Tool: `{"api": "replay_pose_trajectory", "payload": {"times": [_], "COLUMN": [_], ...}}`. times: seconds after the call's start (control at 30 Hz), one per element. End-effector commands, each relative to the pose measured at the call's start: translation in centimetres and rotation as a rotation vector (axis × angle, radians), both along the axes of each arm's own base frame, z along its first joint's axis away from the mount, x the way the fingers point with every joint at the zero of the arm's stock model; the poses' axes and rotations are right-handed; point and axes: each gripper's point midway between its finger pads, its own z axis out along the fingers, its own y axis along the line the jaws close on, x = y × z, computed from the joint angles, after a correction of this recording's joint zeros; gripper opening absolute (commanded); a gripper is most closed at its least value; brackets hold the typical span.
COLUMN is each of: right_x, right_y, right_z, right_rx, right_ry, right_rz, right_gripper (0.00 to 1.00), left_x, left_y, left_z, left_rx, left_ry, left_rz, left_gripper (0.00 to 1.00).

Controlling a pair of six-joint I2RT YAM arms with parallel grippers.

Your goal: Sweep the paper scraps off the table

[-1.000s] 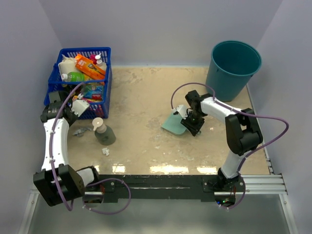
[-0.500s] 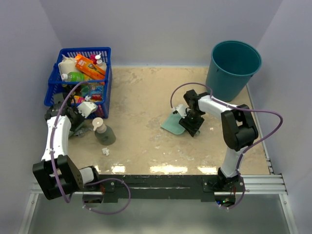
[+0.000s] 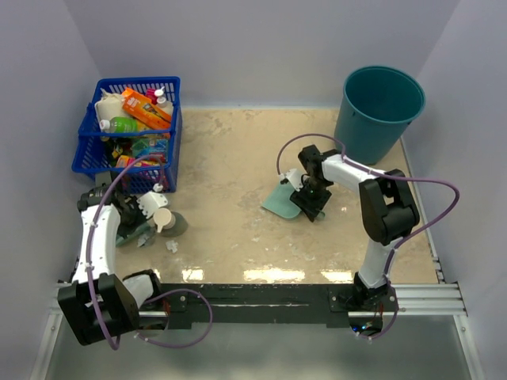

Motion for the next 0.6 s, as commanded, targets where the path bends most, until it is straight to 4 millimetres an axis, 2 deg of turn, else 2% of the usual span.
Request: {"api": "replay_pose_trajectory", "payload": {"times": [0.0,0.13,0.23,0.27,0.37,0.43,0.57], "right_x": [1.5,2.0,2.4,2.4,2.6,2.7,2.8], "right_y": [1.5,1.9,2.0,2.0,2.0,2.1,2.1], "right_z": [0.6,0.3,0.3,0.3,0.3,0.4,0.3], "right_rx": [0.056,0.066,0.068,0.069,0.068,0.068,0.067], "right_ry": [-0.038,-0.044,-0.053,-0.054,-0.057,-0.058,-0.059], "right_rz": [-0.017,-0.024,-0.024,-0.024,-0.024,-0.023,-0.02], "right_gripper": [0.55,0.55,0.56,0.56,0.56,0.56,0.56], "left_x": [-4.8,-3.4,-1.5,-0.2,1.9,2.8,5.0], "left_y": [-4.6,-4.3,-4.3,-3.9,-3.0,-2.5,-1.9], "left_z": [-0.7,-0.2,0.8,1.2,1.9,2.2,4.3], "left_rx": [-0.222,-0.226,-0.254,-0.25,-0.235,-0.223,-0.22], "left_ry": [0.201,0.188,0.167,0.147,0.118,0.1,0.041], "left_rz": [-0.019,0.033,0.083,0.125,0.184,0.211,0.214], "left_gripper": [0.0,0.0,0.0,0.0,0.0,0.0,0.0]}}
